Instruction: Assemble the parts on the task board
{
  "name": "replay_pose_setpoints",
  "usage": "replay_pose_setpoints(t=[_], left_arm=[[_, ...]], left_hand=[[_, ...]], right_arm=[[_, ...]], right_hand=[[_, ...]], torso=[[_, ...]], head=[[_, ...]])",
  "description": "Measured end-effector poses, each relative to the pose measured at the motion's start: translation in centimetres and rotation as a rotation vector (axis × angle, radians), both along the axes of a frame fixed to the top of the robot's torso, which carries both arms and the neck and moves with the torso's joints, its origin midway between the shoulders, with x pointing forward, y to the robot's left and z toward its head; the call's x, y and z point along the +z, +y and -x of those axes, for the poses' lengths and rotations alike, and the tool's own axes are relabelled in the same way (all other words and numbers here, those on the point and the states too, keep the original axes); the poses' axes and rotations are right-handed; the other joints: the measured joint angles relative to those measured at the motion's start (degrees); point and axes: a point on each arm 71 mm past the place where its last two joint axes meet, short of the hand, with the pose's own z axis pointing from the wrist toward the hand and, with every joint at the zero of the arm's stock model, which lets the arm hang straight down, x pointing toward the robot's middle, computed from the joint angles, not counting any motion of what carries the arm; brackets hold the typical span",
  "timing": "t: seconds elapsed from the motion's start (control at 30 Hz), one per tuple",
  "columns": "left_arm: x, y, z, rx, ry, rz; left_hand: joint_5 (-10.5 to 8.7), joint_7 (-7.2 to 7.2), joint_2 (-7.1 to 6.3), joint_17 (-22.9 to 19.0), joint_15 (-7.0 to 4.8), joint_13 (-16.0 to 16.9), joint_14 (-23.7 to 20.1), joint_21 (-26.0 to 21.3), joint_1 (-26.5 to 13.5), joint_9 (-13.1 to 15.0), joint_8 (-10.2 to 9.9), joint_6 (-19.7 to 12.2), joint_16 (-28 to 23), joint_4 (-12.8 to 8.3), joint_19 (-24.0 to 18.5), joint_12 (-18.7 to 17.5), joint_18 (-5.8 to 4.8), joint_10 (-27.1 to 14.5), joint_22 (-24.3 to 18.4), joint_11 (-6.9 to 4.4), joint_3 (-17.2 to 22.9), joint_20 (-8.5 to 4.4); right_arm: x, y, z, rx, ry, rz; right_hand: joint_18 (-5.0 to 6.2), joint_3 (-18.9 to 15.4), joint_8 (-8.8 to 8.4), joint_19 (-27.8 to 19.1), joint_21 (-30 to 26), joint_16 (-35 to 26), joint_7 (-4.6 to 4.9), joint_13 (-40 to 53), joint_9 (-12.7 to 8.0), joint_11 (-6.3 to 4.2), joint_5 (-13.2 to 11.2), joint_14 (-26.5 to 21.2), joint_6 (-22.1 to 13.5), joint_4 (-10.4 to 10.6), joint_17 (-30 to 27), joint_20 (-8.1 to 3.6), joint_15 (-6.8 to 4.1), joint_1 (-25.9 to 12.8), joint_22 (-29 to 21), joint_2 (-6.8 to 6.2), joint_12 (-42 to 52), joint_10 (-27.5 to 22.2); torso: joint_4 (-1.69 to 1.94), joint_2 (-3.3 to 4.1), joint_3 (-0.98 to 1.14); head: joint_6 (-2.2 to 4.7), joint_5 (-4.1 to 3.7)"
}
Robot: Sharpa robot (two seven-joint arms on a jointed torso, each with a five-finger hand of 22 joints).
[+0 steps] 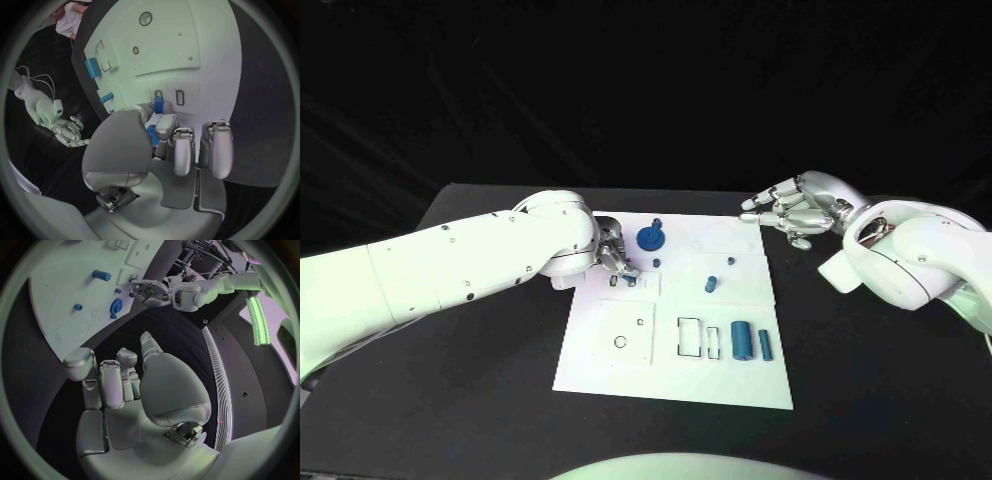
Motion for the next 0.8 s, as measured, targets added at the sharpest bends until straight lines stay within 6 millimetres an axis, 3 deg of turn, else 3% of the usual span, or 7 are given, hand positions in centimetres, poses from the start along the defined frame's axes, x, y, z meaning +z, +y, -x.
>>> replay_pose_setpoints(t=[0.8], left_arm=[[-0.16,-0.05,0.2,-0.04,0.035,-0.028]], left_hand=[[-0.18,-0.01,0.29,0.0,0.0,0.0,0.0,0.0,-0.6,0.3,0.2,0.0,0.0,0.0,0.0,0.0,-0.01,0.2,0.0,-0.2,0.3,0.0]], right_arm=[[-0.01,-0.13,-0.06,-0.001,0.0,-0.009]], right_hand=[[0.01,-0.2,0.0,0.0,0.0,0.0,0.0,-0.1,0.1,0.0,0.5,0.0,0.0,0.2,0.0,0.0,0.0,0.3,-0.1,0.3,0.0,0.0]], torso=[[-0.01,0.03,0.05]], head=[[-0.14,-0.01]])
